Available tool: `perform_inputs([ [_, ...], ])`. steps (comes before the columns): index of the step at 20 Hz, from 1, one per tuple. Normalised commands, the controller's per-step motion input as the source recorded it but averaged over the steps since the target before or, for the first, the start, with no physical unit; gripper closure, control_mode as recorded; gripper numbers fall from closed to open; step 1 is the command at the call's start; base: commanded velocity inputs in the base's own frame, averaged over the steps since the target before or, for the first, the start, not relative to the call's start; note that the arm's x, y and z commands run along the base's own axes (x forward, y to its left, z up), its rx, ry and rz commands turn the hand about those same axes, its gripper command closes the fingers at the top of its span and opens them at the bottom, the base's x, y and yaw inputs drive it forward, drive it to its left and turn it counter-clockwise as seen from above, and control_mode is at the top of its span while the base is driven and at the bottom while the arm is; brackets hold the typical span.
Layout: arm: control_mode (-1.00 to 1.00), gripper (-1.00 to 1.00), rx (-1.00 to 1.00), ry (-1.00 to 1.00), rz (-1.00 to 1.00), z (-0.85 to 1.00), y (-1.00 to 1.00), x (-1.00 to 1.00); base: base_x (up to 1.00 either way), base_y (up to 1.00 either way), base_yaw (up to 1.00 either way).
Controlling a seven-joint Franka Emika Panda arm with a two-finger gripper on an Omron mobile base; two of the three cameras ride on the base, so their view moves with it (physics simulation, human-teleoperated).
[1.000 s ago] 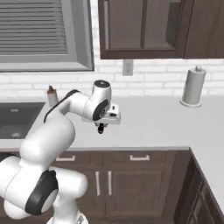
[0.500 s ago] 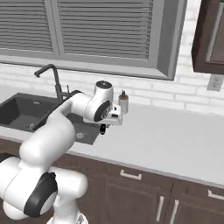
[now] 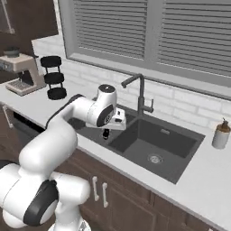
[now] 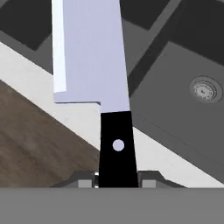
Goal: Pick up the knife from the drawer and place it on the cutting board. Then place the meat from the plate to the cutting board.
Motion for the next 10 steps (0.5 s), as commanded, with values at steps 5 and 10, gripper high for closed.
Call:
perform_inputs([
  [5,1.0,1.0,0.0,0.0,0.0,0.0,0.0,0.0,0.05,0.8,0.59],
  [10,1.0,1.0,0.0,0.0,0.0,0.0,0.0,0.0,0.03,0.77,0.6],
])
